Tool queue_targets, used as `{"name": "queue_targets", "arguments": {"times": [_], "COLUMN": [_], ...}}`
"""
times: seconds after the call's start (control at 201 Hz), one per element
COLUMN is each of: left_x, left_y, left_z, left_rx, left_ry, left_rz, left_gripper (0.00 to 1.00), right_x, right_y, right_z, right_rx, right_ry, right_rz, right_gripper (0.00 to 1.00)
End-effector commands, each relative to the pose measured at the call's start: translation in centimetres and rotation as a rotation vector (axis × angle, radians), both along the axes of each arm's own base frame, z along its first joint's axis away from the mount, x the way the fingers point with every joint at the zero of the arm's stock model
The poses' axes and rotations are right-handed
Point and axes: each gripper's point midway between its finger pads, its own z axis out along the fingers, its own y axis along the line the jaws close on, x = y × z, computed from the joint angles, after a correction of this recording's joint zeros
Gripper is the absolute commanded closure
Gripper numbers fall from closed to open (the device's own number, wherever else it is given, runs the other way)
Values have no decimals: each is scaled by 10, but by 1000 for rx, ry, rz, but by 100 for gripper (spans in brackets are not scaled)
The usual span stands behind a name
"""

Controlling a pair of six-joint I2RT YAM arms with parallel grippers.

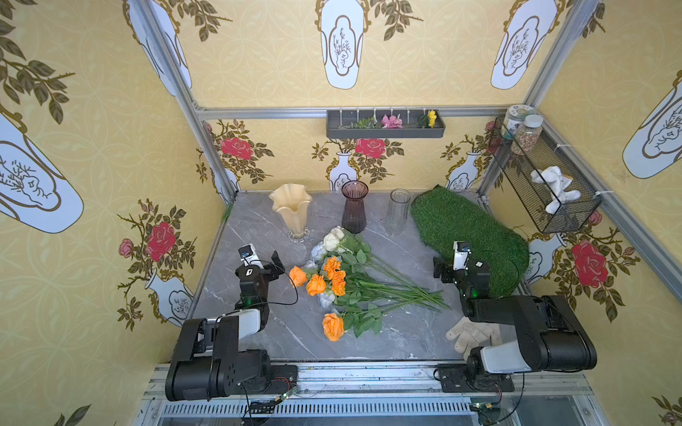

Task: Arrange the flowers in different vases according to their colors
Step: Pick up the flower at the center of the board.

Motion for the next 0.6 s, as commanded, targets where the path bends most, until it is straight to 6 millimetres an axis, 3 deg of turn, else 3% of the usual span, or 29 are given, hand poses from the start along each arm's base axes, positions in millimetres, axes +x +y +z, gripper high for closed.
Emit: {"name": "queue_targets", "arguments": {"times": [0.0,0.593], "left_x": [-1,-2], "left_y": [-1,1], "left_z": [2,1], "left_rx": [10,9], "left_ry": [-5,-5], "left_rz": [-7,1], "left_gripper": [0,0], "right_x": [2,2], "right_y": [0,0], "right_z": [3,3], "right_rx": [0,-16], "right_ry": [-13,-13], "right_rz": [-2,-8], "right_gripper": [3,3]}}
